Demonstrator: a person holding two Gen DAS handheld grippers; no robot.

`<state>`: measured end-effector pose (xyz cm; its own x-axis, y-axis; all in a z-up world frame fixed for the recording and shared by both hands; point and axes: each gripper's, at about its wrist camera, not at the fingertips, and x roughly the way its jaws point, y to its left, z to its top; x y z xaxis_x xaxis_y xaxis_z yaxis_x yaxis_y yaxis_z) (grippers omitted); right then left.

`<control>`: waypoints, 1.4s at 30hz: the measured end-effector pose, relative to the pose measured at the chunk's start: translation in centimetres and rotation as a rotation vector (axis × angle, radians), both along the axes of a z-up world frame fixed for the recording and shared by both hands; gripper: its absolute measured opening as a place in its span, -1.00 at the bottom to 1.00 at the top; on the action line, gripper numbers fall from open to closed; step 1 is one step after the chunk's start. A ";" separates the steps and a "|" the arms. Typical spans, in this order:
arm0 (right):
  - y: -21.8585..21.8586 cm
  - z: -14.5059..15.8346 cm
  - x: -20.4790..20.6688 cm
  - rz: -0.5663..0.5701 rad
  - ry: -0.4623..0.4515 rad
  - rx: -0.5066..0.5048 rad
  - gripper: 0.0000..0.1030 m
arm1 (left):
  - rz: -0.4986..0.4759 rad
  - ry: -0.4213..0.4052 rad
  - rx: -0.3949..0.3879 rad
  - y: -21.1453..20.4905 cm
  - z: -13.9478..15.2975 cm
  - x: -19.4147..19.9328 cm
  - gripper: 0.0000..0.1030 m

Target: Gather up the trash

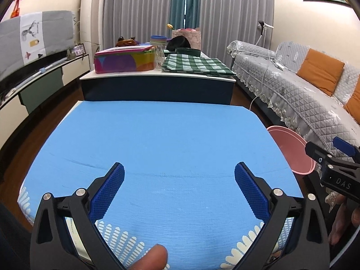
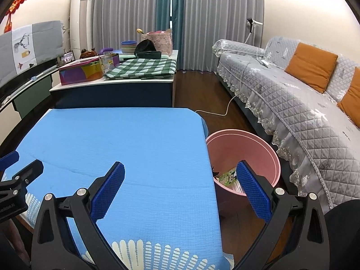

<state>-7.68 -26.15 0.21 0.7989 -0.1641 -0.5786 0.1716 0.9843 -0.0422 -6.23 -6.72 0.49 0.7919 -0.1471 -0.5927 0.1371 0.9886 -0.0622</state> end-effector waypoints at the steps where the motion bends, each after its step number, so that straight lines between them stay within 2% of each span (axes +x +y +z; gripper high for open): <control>1: -0.1 0.0 0.0 -0.004 -0.001 0.000 0.90 | 0.002 0.007 -0.003 0.0 -0.1 0.1 0.85; 42: -0.1 -0.1 0.2 -0.014 0.007 0.007 0.90 | 0.013 0.014 -0.011 0.3 -0.4 0.3 0.85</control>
